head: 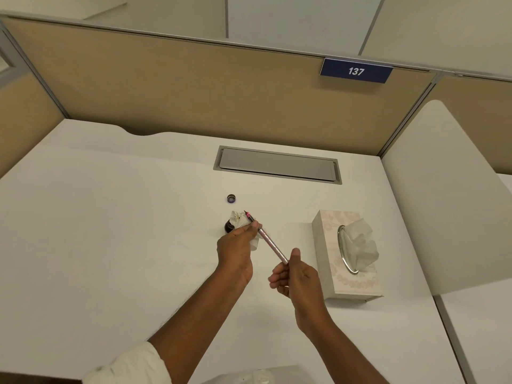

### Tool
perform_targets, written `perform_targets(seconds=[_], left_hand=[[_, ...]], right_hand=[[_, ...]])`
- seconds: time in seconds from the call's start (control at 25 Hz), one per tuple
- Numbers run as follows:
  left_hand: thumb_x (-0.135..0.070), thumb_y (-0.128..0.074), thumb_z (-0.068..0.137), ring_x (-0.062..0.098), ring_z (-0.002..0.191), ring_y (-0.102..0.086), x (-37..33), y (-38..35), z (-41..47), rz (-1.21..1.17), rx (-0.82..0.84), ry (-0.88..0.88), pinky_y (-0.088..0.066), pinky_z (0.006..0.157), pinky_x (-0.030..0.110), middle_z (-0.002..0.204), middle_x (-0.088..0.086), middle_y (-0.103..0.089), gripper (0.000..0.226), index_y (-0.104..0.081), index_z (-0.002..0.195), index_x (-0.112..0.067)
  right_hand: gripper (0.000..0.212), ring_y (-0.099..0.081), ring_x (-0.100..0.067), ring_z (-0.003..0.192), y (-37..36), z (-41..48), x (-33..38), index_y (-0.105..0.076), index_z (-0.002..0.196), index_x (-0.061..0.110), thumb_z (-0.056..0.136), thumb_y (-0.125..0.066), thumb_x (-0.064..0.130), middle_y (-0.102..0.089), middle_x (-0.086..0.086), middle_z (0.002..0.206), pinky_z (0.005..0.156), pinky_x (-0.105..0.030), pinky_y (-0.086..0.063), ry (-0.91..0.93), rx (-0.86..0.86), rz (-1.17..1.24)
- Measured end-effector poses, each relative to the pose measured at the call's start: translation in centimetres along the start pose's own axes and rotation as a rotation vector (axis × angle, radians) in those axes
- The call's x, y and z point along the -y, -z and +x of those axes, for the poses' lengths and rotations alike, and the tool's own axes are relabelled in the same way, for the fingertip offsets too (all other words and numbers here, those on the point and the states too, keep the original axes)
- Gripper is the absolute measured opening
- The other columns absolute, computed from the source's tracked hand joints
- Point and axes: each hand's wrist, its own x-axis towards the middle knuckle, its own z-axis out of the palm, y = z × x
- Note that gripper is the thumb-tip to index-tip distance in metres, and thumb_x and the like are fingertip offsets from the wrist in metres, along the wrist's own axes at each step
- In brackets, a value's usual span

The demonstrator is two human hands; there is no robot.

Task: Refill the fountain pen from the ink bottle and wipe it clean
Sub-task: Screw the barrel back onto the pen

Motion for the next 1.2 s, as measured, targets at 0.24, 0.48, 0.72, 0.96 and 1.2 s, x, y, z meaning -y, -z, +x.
perform_targets(seconds=[0.24,0.48,0.72,0.96,1.2], left_hand=[[-0.003,-0.065,0.081,0.005,0.064,-0.059,0.1,0.0,-0.3,0.015,-0.012,-0.021,-0.045,0.052,0.01,0.067,-0.004,-0.068,0.016,-0.067,0.095,0.004],[-0.004,-0.067,0.079,0.002,0.06,-0.062,0.1,-0.2,-0.3,0.034,0.002,-0.027,-0.046,0.053,0.011,0.058,-0.011,-0.069,0.01,-0.07,0.088,0.0],[-0.002,-0.067,0.078,0.005,0.065,-0.062,0.3,-0.4,-0.3,0.039,-0.021,-0.025,-0.048,0.054,0.011,0.073,-0.003,-0.068,0.013,-0.069,0.09,0.001],[0.0,-0.067,0.078,0.003,0.061,-0.062,0.4,-0.5,-0.6,0.04,-0.004,-0.04,-0.045,0.047,0.007,0.079,0.002,-0.067,0.02,-0.068,0.097,0.004],[-0.002,-0.067,0.078,0.003,0.062,-0.062,0.5,-0.7,-0.7,0.056,0.006,-0.046,-0.046,0.049,0.007,0.077,-0.001,-0.068,0.02,-0.068,0.097,0.004]], right_hand=[[0.025,-0.069,-0.015,0.071,0.4,-0.1,-0.6,-0.059,0.097,0.017,0.078,-0.076,0.02,-0.071,-0.007,0.084,0.067,-0.028,-0.054,0.123,-0.034,0.06],[0.041,-0.067,-0.015,0.063,0.4,-0.3,-0.4,-0.067,0.073,0.01,0.095,-0.05,0.04,-0.073,-0.009,0.07,0.06,-0.025,-0.053,0.01,-0.001,0.075],[0.023,-0.069,-0.016,0.078,0.6,-0.2,-0.6,-0.06,0.097,0.022,0.082,-0.071,0.035,-0.07,-0.004,0.092,0.068,-0.027,-0.056,0.068,-0.02,0.006],[0.014,-0.067,-0.017,0.068,1.0,-0.2,-0.8,-0.07,0.078,0.014,0.087,-0.067,0.025,-0.072,-0.004,0.07,0.063,-0.024,-0.053,0.124,-0.06,0.091],[0.045,-0.065,-0.013,0.061,0.8,-0.3,-0.5,-0.068,0.078,0.009,0.094,-0.047,0.046,-0.071,-0.006,0.068,0.06,-0.024,-0.053,-0.017,0.036,0.09]])
